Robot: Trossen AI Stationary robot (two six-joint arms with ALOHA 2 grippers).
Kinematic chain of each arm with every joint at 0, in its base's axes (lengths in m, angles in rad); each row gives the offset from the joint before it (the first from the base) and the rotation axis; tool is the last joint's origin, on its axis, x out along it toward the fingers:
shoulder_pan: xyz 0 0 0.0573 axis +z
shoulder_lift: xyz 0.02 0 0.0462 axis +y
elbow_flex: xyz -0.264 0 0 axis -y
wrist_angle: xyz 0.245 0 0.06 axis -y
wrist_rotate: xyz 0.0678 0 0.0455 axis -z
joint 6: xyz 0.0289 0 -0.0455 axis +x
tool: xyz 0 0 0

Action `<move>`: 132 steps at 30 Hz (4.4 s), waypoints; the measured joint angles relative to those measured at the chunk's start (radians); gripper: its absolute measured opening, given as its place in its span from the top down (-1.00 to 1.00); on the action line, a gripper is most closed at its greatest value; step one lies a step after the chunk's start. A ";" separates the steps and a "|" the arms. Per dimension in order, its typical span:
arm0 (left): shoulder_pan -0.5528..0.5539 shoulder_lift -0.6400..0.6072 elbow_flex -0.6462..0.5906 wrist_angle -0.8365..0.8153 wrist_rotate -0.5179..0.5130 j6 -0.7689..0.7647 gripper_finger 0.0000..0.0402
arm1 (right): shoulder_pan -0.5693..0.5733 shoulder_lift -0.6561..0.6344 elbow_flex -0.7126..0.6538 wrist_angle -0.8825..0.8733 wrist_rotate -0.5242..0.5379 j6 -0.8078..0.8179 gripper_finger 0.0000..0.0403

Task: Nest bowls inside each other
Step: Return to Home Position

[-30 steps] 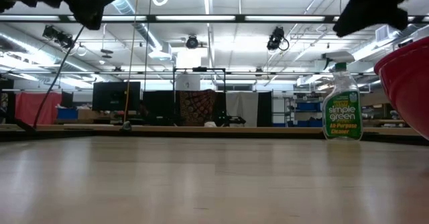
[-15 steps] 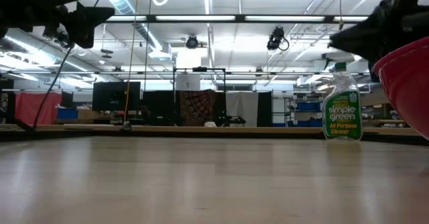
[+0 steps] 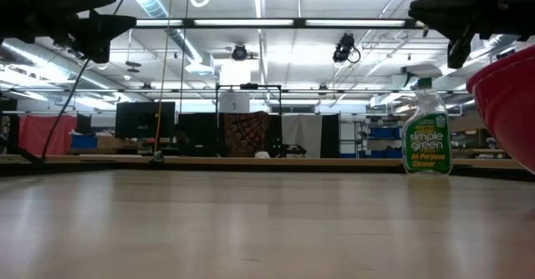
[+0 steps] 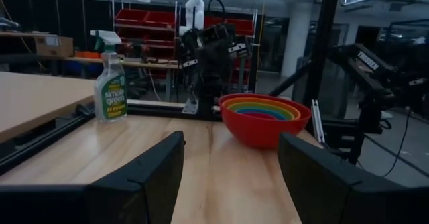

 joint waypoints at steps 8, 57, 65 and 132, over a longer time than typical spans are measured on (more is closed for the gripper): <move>0.000 -0.201 0.000 -0.178 -0.013 -0.004 -0.21 | 0.043 -0.207 0.000 -0.207 0.090 -0.032 0.75; -0.002 -0.195 0.003 -0.193 -0.010 0.112 -0.21 | -0.097 -0.467 -0.057 -0.362 0.304 -0.165 0.75; -0.002 -0.195 0.003 -0.192 -0.010 0.112 -0.21 | -0.097 -0.467 -0.057 -0.362 0.303 -0.163 0.75; -0.001 -0.195 0.003 -0.192 -0.010 0.112 -0.21 | -0.097 -0.467 -0.057 -0.363 0.303 -0.163 0.75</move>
